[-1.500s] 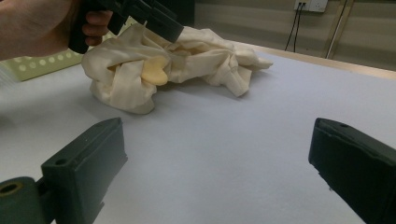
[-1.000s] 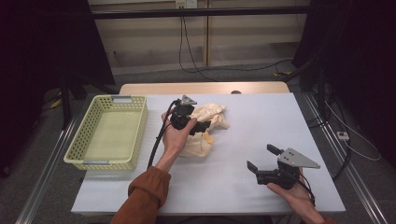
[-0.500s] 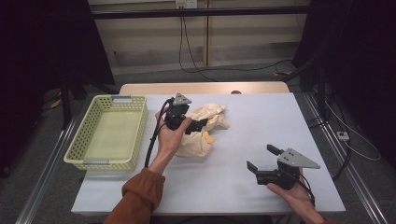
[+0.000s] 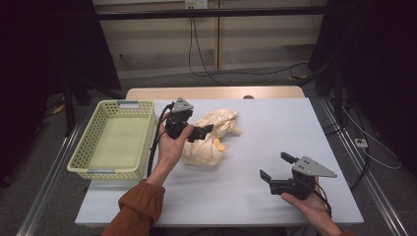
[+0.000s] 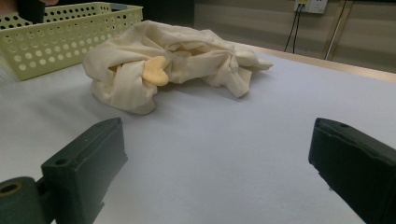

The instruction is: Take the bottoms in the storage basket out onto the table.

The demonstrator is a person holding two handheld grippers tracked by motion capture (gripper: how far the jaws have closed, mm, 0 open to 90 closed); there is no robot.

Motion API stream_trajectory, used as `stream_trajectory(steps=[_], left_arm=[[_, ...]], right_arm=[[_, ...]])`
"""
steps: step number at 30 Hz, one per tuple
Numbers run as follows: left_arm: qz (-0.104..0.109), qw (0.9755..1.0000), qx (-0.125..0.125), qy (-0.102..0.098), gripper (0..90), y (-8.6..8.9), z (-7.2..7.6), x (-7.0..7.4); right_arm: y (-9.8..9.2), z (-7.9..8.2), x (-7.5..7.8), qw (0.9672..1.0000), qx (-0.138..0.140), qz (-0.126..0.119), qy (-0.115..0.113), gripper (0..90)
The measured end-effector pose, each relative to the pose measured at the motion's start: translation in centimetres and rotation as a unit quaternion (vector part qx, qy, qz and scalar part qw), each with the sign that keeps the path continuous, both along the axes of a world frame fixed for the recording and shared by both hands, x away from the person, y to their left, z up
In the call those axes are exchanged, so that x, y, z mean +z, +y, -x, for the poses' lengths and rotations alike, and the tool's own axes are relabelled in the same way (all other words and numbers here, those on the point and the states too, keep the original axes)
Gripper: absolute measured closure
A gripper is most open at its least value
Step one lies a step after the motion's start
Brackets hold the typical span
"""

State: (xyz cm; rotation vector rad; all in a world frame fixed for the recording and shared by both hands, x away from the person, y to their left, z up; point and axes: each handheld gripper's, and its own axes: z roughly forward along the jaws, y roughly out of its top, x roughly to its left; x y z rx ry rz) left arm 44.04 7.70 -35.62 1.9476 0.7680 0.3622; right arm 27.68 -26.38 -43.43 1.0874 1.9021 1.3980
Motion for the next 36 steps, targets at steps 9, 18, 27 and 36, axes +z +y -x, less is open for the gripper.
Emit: stream_trajectory(steps=[9,18,27,36], left_arm=[[-0.003,0.9997,-0.002,-0.022,6.6,1.0,1.1,0.9],[-0.003,0.9997,0.004,-0.025,6.1,2.0,1.9,1.3],[-0.002,0.9993,0.013,-0.035,5.8,3.3,2.9,1.7],[-0.015,0.9987,0.019,-0.044,5.8,4.6,4.0,1.9]], right_arm=[[0.1,0.0,0.0,1.0000,0.001,0.002,0.000,3.7],[0.1,0.0,0.0,1.0000,0.001,0.001,-0.002,3.7],[0.1,0.1,0.0,1.0000,0.001,0.002,-0.002,3.7],[0.1,0.1,0.0,1.0000,0.001,0.003,-0.002,3.7]])
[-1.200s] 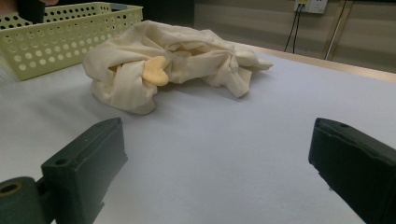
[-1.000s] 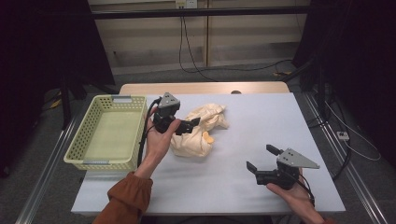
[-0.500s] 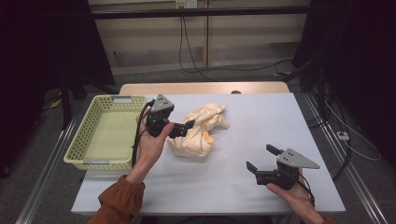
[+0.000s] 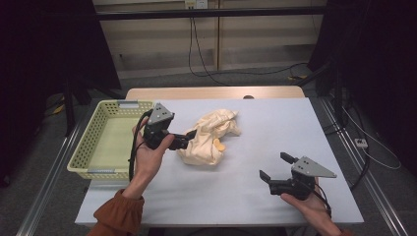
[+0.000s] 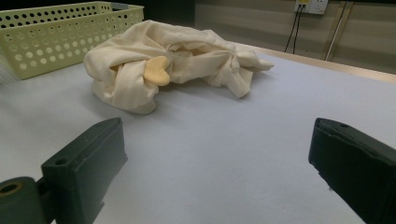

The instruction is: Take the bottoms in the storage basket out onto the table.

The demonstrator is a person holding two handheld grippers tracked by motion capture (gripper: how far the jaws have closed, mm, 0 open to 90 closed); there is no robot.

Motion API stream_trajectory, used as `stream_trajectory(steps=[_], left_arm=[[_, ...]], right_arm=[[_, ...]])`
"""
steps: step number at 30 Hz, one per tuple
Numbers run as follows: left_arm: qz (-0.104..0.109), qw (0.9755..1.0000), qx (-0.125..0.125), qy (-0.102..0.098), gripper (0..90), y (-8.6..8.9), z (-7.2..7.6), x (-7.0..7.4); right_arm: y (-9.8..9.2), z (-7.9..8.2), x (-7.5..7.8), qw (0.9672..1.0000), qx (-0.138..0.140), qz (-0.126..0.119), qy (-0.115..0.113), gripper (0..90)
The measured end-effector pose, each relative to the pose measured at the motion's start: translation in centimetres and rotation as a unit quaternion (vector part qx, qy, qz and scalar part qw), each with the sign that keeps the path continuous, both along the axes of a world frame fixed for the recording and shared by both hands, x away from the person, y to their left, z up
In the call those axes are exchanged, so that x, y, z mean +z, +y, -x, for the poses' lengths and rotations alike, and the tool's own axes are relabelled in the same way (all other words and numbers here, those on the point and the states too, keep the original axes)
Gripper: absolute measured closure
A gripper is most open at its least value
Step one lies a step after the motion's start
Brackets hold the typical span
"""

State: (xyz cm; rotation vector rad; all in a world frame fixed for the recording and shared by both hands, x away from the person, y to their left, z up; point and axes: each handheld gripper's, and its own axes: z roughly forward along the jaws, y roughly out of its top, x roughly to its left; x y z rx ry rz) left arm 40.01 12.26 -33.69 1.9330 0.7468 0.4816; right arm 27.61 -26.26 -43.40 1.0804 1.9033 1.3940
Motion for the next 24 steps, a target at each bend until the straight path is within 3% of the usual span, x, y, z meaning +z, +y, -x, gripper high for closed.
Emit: stream_trajectory(steps=[6,14,24], left_arm=[[-0.004,0.9997,0.010,-0.021,6.2,1.3,1.0,-0.6],[-0.006,0.9999,0.013,0.000,6.2,2.7,1.8,-1.3],[-0.004,0.9998,0.014,-0.009,6.3,3.9,3.7,-1.7]], right_arm=[[0.0,0.0,0.0,1.0000,0.001,0.000,0.000,3.7],[0.1,0.0,0.0,1.0000,0.001,0.000,0.001,3.7],[0.1,0.0,0.0,1.0000,0.002,0.002,0.001,3.8]])
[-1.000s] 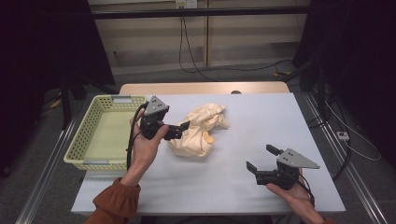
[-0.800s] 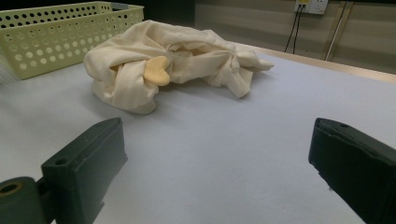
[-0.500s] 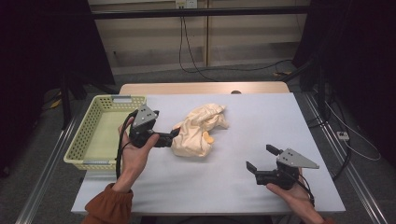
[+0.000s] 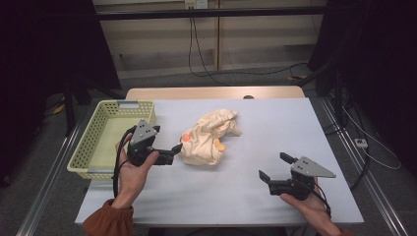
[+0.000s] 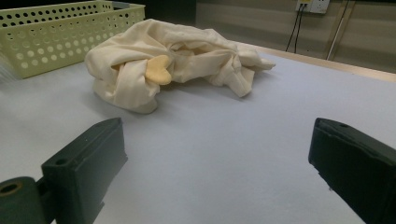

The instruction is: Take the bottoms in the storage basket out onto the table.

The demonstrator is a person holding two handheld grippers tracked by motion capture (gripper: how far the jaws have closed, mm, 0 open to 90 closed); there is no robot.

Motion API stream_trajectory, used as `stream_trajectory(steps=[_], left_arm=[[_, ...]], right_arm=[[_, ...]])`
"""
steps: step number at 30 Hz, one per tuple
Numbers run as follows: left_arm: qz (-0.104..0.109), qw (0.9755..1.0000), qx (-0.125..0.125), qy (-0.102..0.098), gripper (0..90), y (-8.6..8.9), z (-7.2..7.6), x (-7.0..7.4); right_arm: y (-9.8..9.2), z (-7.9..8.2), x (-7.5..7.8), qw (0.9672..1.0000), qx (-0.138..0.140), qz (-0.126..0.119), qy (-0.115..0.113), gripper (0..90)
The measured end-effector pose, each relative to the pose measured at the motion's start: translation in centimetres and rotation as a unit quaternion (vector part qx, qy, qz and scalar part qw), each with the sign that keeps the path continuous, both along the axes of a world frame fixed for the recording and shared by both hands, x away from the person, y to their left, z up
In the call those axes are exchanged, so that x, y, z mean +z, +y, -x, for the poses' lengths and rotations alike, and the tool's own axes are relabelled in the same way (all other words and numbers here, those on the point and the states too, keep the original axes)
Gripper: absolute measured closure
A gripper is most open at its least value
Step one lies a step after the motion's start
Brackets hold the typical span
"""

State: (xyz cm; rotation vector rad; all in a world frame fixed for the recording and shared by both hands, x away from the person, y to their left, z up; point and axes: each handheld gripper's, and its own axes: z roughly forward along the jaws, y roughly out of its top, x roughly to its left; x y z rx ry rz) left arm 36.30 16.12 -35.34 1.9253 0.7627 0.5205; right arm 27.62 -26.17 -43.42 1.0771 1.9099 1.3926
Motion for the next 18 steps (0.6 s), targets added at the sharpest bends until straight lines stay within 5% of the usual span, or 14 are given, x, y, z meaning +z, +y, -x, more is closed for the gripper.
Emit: stream_trajectory(steps=[7,18], left_arm=[[0.013,0.9999,0.001,0.006,6.8,0.8,1.8,-1.0],[-0.007,0.9998,0.009,0.013,6.4,1.1,3.7,-3.2]], right_arm=[[0.1,0.0,0.0,1.0000,0.002,0.001,-0.001,3.8],[0.1,0.0,0.0,1.0000,0.001,0.001,0.000,3.8]])
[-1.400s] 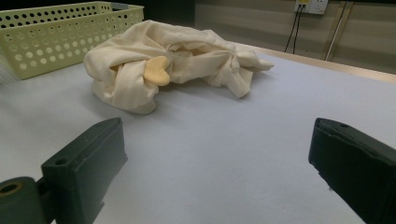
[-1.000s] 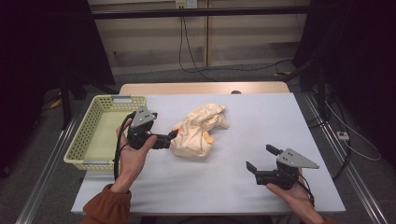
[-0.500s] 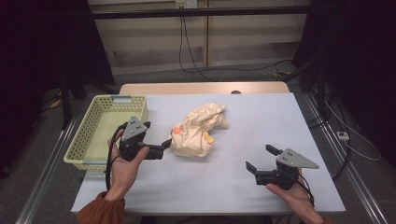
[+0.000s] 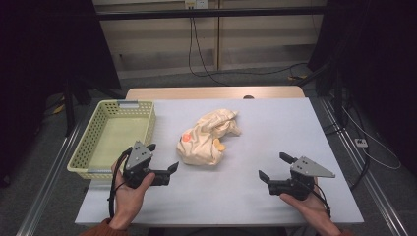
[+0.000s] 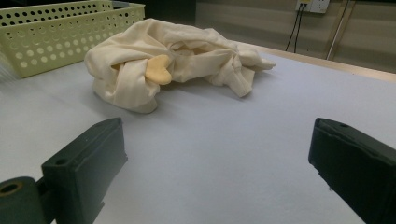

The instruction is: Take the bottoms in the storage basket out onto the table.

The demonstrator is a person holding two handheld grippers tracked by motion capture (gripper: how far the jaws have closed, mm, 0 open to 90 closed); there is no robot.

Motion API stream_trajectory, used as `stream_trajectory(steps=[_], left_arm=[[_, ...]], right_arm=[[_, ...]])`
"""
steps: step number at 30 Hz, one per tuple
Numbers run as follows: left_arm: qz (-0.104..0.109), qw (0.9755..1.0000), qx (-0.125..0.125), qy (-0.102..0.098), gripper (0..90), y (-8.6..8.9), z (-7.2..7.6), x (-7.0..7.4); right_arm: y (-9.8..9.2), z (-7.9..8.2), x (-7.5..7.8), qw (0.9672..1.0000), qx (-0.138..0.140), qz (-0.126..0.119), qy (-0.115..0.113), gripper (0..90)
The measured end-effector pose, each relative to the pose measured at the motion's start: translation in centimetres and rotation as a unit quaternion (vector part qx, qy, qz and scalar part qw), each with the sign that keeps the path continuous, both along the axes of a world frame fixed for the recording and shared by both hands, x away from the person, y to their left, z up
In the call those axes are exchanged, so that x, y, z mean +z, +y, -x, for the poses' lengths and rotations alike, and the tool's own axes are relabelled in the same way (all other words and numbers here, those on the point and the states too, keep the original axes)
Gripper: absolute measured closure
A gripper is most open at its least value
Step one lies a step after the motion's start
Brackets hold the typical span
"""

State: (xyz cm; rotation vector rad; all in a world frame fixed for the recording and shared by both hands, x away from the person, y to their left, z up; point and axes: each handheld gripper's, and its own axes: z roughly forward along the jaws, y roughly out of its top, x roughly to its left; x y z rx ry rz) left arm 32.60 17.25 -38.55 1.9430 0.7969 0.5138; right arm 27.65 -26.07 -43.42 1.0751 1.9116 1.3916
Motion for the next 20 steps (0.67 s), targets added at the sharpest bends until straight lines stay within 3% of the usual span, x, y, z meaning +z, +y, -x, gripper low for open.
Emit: stream_trajectory(steps=[6,8,12,15,20], left_arm=[[0.009,0.9999,0.008,0.012,6.4,0.5,0.3,-1.0],[0.014,0.9997,0.021,0.005,6.5,0.8,0.5,-1.5],[0.019,0.9995,0.024,0.011,6.5,1.2,0.7,-2.2],[0.010,0.9997,0.022,0.006,6.5,1.4,1.0,-2.5],[0.018,0.9993,0.032,-0.005,6.5,1.3,1.2,-2.3]], right_arm=[[0.0,0.0,0.0,1.0000,0.000,0.000,0.000,3.8],[0.0,0.0,0.0,1.0000,0.000,0.000,0.000,3.8],[0.0,0.1,0.0,1.0000,0.000,0.000,0.000,3.8],[0.0,0.1,0.0,1.0000,0.002,-0.002,0.001,3.8],[0.0,0.0,0.0,0.9999,0.000,-0.007,0.008,3.8]])
